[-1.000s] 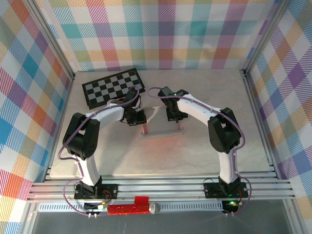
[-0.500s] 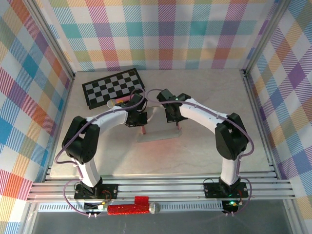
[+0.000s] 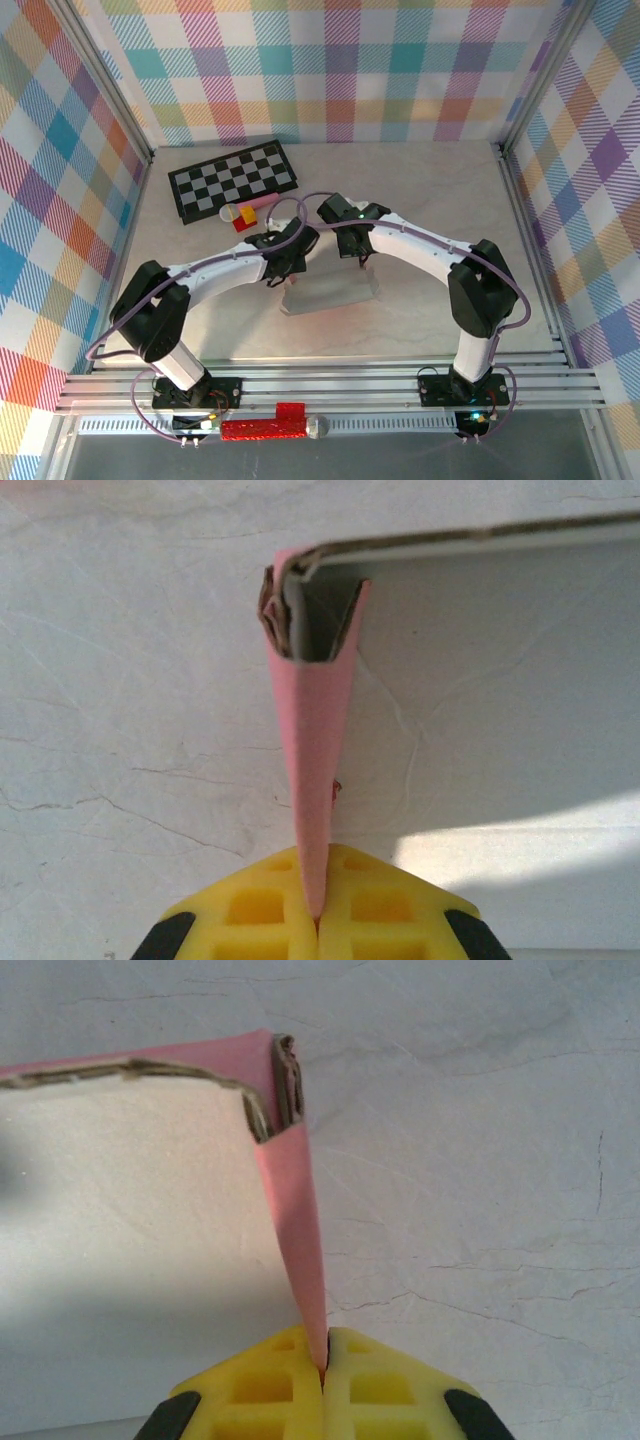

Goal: Fold the paper box

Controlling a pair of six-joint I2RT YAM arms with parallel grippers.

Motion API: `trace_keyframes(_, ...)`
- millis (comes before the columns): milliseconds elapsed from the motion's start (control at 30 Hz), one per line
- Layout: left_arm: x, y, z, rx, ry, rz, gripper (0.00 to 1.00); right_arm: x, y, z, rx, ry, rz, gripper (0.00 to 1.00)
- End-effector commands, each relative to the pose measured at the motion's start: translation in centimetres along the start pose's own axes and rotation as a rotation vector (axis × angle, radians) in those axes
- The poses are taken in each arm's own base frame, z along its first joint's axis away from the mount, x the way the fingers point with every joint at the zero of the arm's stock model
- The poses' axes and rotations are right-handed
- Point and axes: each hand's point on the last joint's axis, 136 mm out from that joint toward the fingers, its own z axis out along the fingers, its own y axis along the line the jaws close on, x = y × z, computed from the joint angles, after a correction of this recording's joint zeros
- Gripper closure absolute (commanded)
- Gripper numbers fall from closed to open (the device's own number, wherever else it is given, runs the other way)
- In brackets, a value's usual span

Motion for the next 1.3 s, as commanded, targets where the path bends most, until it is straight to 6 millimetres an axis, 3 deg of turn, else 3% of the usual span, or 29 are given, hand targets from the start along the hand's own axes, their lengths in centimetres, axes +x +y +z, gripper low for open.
trace_keyframes(0,-0.2,0.8,-0.8,-0.001,-0.029,-0.025,1.0,0.2,-1.1,0.7,0.066,-0.003,0.011,1.0)
trace_keyframes(233,-0.5,-1.0,-2.1,0.114,-0.019,-0.018,1.0,0.7,-0.9,2.2,0.127,0.056,-0.032,1.0)
trace_keyframes(400,0.0,-1.3,-2.0,0.132,0.007,-0.009,1.0,0.7,-0.7,2.6,0.134,0.067,-0.034,1.0)
trace_keyframes(700,1.3,-0.4,0.3,0.053,0.049,0.024,1.0,1.1,0.0,2.5,0.09,0.09,-0.025,1.0)
trace_keyframes(1100,1.9,-0.3,3.0,-0.002,0.084,0.032,0.83,0.8,0.2,2.1,0.068,0.076,-0.006,1.0)
trace_keyframes(1267,2.0,0.1,3.7,-0.039,0.093,0.047,0.88,0.7,0.3,2.1,0.061,0.071,-0.006,1.0)
